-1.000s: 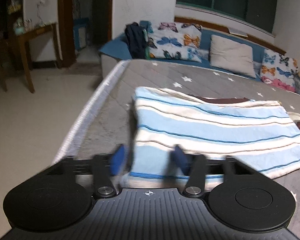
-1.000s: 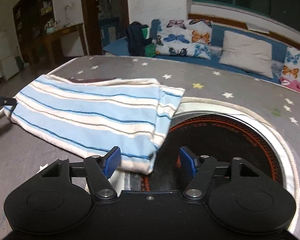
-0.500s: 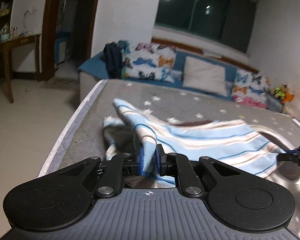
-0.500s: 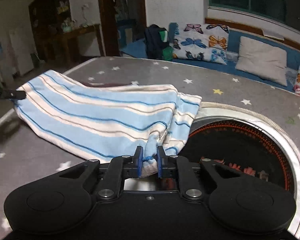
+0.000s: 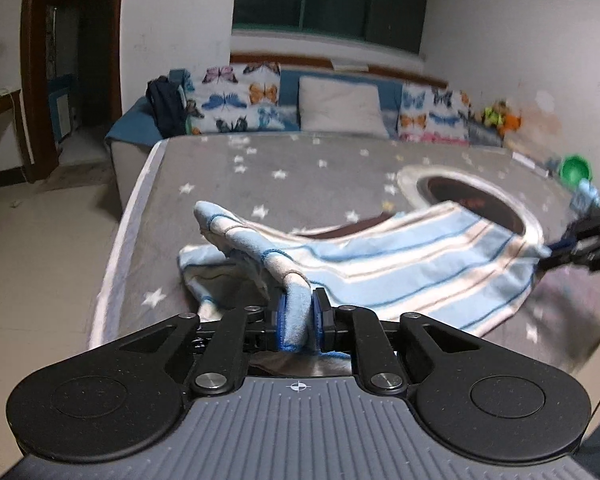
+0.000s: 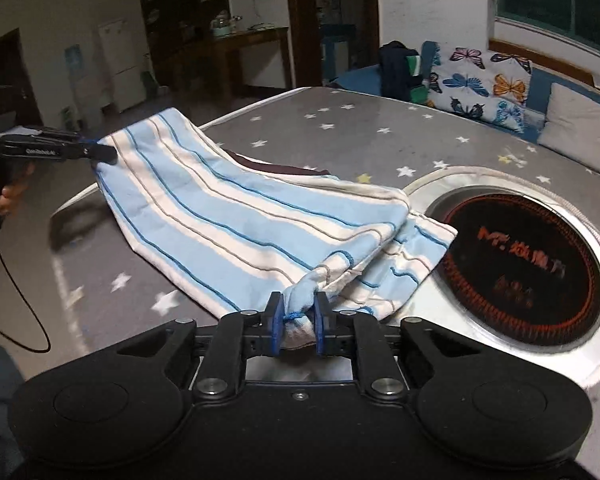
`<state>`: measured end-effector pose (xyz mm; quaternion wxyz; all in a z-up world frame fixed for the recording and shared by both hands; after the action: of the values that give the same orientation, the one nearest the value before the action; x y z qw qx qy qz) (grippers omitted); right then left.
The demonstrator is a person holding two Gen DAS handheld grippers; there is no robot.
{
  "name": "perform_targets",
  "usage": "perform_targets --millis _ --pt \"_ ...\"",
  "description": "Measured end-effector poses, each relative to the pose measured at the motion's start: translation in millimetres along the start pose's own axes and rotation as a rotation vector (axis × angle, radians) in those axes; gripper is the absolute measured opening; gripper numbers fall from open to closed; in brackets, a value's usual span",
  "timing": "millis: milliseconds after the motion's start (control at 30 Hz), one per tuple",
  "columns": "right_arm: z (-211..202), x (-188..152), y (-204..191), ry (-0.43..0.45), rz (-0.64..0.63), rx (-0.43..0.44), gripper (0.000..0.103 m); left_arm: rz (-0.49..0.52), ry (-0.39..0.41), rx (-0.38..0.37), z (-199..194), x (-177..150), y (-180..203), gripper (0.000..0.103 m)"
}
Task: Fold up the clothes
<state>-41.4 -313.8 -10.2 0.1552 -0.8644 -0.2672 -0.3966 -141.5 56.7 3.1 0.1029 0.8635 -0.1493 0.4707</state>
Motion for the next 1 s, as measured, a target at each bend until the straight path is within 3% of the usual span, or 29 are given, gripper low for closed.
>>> perform_targets --millis 133,267,467,567,833,900,967,1000 --pt "11.2 18.5 11.2 0.014 -0.015 -0.030 0.040 0.008 -0.034 0.048 13.1 5.2 -2.9 0.026" --pt "30.4 37.2 29.4 0.037 0.000 -0.075 0.048 0.020 -0.028 0.081 28.0 22.7 -3.4 0.048" --pt "73.4 57.3 53.0 0.011 0.006 -0.112 0.053 0.079 -0.006 0.148 66.1 53.6 -4.8 0.056" --pt "86.6 54.8 60.7 -0.006 0.006 -0.114 0.053 0.089 -0.008 0.184 105.4 74.5 -9.4 0.057" --pt "110.2 57.1 73.4 -0.041 -0.004 -0.116 0.053 0.074 -0.060 0.147 171.8 90.4 -26.0 0.059" --pt "114.6 57.8 77.5 -0.052 0.014 -0.113 0.053 0.068 -0.072 0.127 179.3 90.1 -27.2 0.056" --pt "114.1 56.7 75.6 -0.051 0.009 -0.108 0.053 0.070 -0.087 0.100 190.1 89.2 -23.8 0.025" --pt "113.9 56.1 74.7 -0.051 0.006 -0.105 0.050 0.068 -0.098 0.087 192.1 88.3 -23.5 0.017"
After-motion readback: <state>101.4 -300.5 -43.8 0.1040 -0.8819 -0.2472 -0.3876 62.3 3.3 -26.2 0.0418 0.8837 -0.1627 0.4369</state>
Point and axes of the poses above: each gripper's, at about its wrist camera, not at the fingertips, and z roughly the way its jaws point, y to its right, x to its top, the point moved 7 cm from there along z, roughly the way its jaws point, and after that the axes turned 2 degrees about x, right-handed, at the moved point
